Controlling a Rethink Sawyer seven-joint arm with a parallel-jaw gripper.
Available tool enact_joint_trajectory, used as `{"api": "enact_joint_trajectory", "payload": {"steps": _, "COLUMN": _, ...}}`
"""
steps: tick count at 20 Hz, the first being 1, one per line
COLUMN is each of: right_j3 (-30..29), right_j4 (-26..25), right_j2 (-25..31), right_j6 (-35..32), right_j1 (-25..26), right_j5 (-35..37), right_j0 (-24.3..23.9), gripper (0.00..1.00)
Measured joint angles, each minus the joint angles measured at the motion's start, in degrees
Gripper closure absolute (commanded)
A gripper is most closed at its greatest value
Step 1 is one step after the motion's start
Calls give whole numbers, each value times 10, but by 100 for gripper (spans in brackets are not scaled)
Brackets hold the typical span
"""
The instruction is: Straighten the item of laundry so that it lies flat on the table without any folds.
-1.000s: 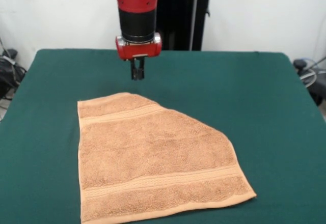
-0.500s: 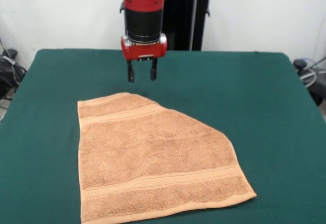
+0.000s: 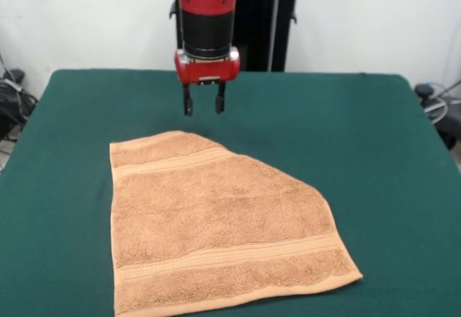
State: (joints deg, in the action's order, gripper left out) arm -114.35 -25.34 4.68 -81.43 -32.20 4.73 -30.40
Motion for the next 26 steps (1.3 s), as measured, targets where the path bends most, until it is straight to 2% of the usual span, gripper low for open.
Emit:
{"api": "enact_joint_trajectory", "payload": {"steps": 5, "right_j3": -2, "right_j4": 3, "right_j2": -20, "right_j6": 0, "right_j1": 2, "right_j5": -19, "right_j0": 11, "gripper": 0}}
{"api": "enact_joint_trajectory", "payload": {"steps": 12, "right_j3": -2, "right_j4": 12, "right_j2": -61, "right_j6": 0, "right_j1": 23, "right_j5": -88, "right_j0": 48, "gripper": 0}}
{"api": "enact_joint_trajectory", "payload": {"steps": 16, "right_j3": -2, "right_j4": 39, "right_j2": -93, "right_j6": 0, "right_j1": 50, "right_j5": -126, "right_j0": 92, "gripper": 0}}
{"api": "enact_joint_trajectory", "payload": {"steps": 26, "right_j3": -2, "right_j4": 93, "right_j2": -97, "right_j6": 0, "right_j1": 85, "right_j5": -133, "right_j0": 115, "gripper": 0}}
